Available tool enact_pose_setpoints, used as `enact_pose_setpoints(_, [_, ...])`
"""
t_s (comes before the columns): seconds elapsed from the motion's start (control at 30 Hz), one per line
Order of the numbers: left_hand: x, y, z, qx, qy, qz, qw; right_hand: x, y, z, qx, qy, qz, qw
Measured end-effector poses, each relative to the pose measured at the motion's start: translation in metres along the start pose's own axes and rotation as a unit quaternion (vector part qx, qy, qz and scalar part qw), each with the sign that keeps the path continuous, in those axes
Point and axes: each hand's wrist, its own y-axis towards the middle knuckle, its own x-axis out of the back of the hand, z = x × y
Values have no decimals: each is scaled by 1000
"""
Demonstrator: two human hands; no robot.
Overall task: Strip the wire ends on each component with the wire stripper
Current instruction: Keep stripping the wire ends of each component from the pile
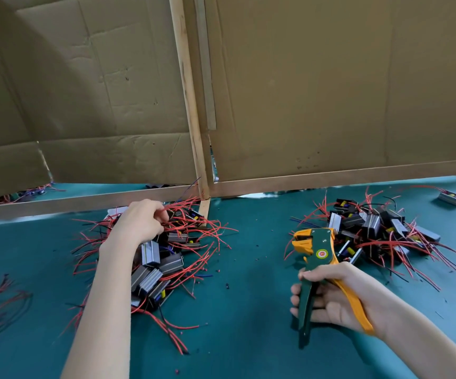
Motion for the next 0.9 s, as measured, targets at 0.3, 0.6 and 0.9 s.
enact_pose_setpoints(0.3, [-1,-22,-66,-239,-298,-77,921,6,6,-2,26,-8,-15,1000])
enact_pose_setpoints(0.6, [-102,-32,-111,-199,-147,132,960,6,-1,4,65,7,-35,997])
enact_pose_setpoints(0.9, [-64,-11,-72,-181,-78,232,953,6,-1,8,82,28,-54,995])
